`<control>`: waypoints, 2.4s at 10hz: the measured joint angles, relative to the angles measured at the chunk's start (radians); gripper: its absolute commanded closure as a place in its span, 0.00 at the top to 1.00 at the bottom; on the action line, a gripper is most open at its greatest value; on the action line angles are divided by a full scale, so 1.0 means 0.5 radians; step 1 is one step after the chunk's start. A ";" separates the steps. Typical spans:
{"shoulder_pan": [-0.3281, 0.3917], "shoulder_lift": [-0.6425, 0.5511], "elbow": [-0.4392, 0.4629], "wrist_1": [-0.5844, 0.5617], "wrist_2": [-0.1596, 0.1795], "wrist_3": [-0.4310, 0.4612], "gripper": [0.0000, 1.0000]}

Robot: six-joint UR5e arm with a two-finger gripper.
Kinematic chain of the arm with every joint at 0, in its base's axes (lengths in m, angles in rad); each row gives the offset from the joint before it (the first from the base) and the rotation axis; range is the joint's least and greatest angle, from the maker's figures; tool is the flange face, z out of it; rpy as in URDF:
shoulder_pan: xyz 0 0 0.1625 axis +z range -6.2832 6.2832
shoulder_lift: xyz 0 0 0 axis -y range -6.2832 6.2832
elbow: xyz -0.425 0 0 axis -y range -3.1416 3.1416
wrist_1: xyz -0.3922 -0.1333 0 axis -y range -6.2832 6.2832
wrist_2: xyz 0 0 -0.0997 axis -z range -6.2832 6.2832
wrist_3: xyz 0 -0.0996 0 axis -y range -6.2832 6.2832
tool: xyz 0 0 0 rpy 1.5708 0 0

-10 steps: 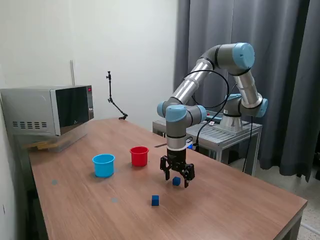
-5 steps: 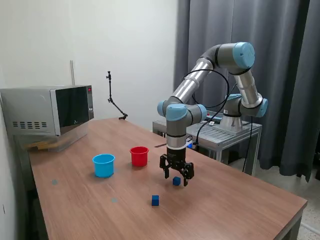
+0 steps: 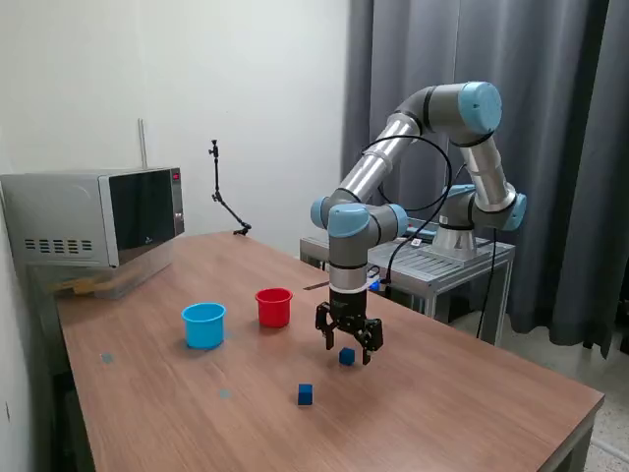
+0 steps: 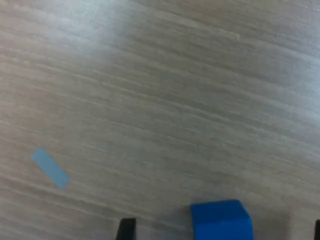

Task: Place red objects in the red bin, and blue objects in the blue bin.

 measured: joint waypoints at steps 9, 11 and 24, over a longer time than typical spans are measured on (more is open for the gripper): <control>0.000 -0.002 0.010 0.002 0.003 0.000 1.00; 0.000 -0.004 0.010 0.003 0.005 0.000 1.00; -0.002 -0.058 -0.024 0.005 -0.001 -0.002 0.00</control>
